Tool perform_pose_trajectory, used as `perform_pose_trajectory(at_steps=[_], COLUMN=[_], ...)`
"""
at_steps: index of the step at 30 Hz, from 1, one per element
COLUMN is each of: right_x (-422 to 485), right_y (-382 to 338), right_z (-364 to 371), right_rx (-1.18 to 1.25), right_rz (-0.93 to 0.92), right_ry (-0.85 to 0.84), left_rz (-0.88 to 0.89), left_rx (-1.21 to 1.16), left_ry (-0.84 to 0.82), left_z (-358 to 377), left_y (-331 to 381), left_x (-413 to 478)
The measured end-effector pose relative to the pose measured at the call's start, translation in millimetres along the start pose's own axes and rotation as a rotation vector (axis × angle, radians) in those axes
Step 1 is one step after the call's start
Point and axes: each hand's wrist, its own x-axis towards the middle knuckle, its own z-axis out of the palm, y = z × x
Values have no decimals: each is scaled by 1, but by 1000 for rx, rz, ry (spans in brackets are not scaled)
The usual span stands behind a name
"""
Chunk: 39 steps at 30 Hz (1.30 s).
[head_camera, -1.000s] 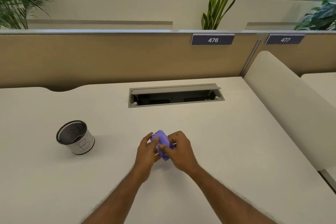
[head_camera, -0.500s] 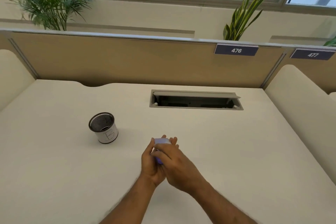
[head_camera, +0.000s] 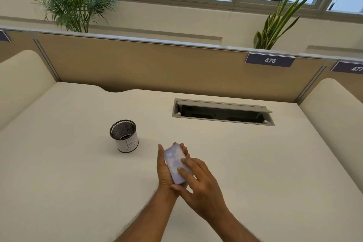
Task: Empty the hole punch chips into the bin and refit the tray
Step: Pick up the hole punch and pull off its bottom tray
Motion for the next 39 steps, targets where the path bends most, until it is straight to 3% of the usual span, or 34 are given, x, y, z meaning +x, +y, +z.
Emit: perform_pose_trajectory(at_steps=[4, 8, 22, 39], right_x=[3, 4, 12, 19], right_y=[-4, -3, -8, -6], right_z=[5, 8, 6, -2], right_rx=[9, 46, 135, -116], right_rz=[-13, -13, 59, -1], right_ry=[18, 23, 38, -34], left_rz=[85, 52, 106, 107], left_rx=[23, -31, -29, 38], left_ry=[88, 10, -26, 162], left_z=[3, -1, 1, -1], left_y=[6, 11, 15, 6], left_x=[5, 8, 12, 10])
